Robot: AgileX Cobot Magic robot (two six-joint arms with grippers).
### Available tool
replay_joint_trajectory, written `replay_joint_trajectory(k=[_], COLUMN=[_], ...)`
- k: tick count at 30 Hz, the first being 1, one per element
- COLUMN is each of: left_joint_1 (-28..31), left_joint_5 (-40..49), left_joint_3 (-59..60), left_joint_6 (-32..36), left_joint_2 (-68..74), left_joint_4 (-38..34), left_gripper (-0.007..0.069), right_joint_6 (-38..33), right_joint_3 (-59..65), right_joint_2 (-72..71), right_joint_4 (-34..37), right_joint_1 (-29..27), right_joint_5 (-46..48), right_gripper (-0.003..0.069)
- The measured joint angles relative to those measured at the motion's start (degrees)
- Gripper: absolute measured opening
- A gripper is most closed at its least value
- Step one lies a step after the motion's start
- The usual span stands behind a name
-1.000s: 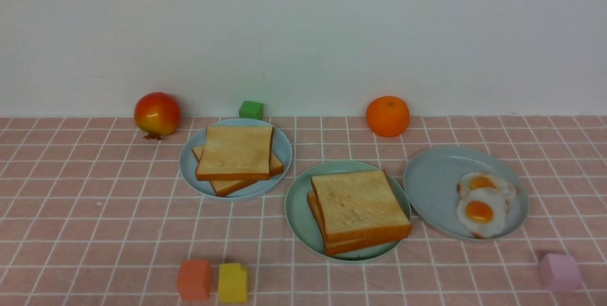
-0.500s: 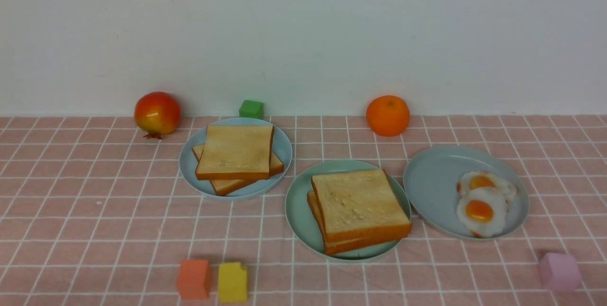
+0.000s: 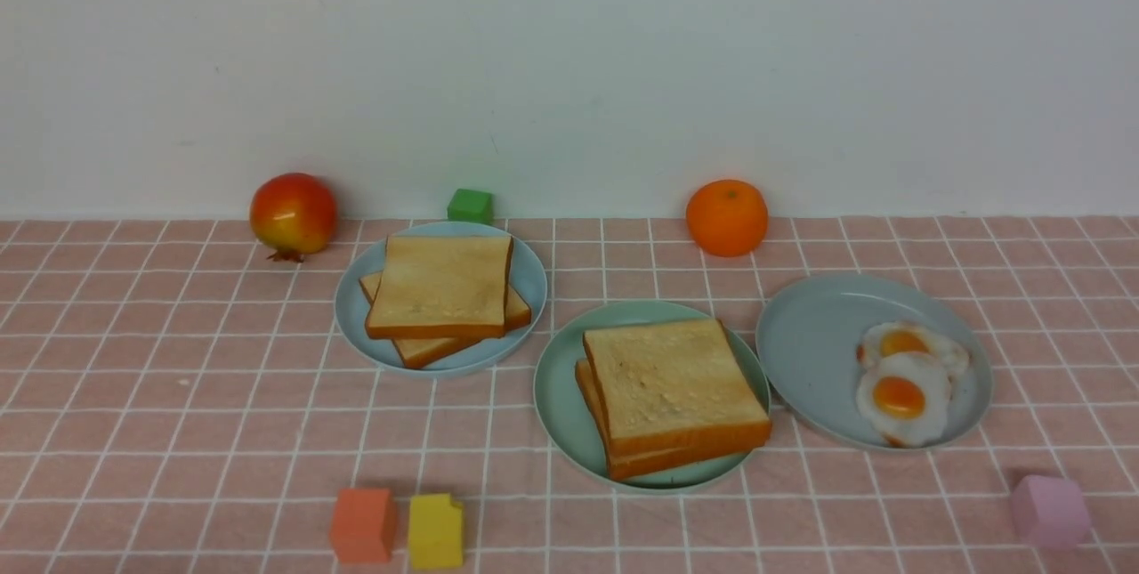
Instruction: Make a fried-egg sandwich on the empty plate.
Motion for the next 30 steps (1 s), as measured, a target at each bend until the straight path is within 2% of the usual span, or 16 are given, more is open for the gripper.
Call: replay_joint_trajectory(k=[30], left_joint_1=[0.0], left_joint_5=[0.2], left_joint_3=[-0.1], left_joint_6=[0.0], left_joint_2=[0.0], left_joint_4=[-0.2], left_gripper=[0.0013], right_joint_6=[0.0], right_joint_3=[0.0], right_joint_2=[0.0], right_joint_4=[0.0], right_joint_1=[0.0], right_joint_5=[0.0], right_gripper=[0.0083])
